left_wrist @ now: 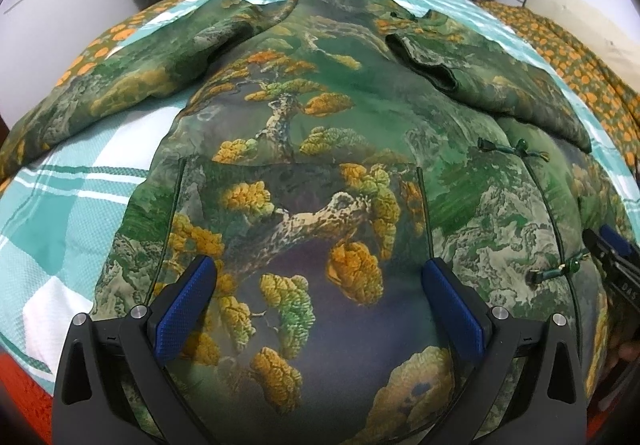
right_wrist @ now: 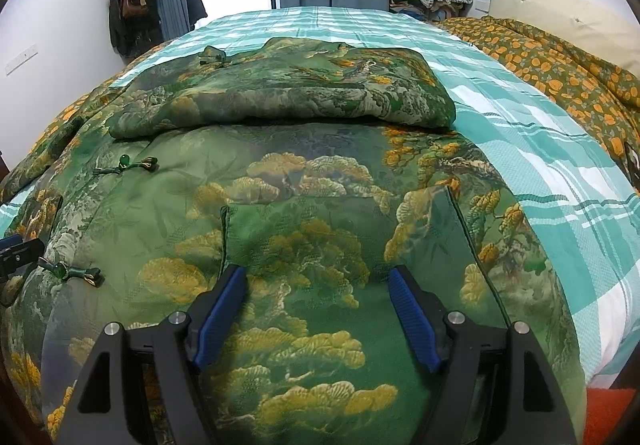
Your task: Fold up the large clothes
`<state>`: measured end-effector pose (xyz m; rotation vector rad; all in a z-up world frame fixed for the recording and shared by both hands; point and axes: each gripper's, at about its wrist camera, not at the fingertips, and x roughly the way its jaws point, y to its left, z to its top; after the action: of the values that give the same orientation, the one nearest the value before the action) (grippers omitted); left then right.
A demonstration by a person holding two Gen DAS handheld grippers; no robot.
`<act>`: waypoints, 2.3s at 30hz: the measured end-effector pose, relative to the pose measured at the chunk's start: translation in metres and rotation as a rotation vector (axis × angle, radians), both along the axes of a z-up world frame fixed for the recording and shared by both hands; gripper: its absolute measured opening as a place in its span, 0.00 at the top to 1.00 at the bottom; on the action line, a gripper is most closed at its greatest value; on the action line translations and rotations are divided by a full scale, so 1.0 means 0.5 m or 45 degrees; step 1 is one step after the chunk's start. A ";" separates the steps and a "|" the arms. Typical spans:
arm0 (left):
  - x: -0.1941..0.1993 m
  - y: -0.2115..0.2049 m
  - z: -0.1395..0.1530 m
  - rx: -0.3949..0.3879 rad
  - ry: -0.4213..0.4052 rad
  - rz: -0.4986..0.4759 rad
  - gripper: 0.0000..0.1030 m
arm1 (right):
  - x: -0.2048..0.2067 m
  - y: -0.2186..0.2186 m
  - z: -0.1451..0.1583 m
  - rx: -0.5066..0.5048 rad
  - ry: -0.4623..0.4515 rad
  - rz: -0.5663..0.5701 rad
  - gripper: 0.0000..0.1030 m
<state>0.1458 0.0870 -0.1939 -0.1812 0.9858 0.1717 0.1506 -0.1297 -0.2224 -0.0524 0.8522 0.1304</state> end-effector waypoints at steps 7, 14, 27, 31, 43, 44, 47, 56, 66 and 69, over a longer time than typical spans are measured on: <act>-0.002 -0.003 0.000 0.009 0.003 -0.006 0.01 | 0.000 0.000 0.000 0.000 0.000 0.001 0.26; -0.005 -0.003 0.005 -0.008 0.012 0.005 0.01 | -0.001 0.001 0.000 -0.003 -0.002 0.002 0.26; -0.027 0.090 0.119 -0.086 -0.132 0.168 0.01 | 0.000 0.000 0.000 -0.008 -0.003 0.012 0.26; -0.027 0.209 0.130 -0.145 -0.130 0.336 0.01 | -0.001 0.000 -0.001 -0.010 -0.005 0.014 0.26; -0.040 0.602 0.026 -0.410 -0.141 1.038 0.01 | -0.002 0.008 -0.003 -0.037 -0.029 0.012 0.26; -0.041 0.618 0.014 -0.448 -0.149 1.069 0.01 | -0.003 0.008 -0.003 -0.040 -0.032 0.011 0.26; -0.046 0.656 -0.009 -0.562 -0.224 1.151 0.02 | -0.004 0.008 -0.004 -0.043 -0.041 0.010 0.26; -0.039 0.680 0.011 -0.524 -0.313 1.068 0.87 | -0.003 0.012 -0.007 -0.058 -0.052 0.009 0.26; 0.071 0.470 0.249 -0.029 -0.420 0.521 0.90 | 0.005 0.009 -0.005 -0.046 -0.034 0.014 0.26; 0.106 0.354 0.303 0.074 -0.448 0.283 0.90 | 0.005 0.008 -0.004 -0.047 -0.032 0.014 0.26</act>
<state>0.1988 0.2640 -0.0426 -0.2581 0.6080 0.3590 0.1531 -0.1256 -0.2245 -0.0932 0.8294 0.1237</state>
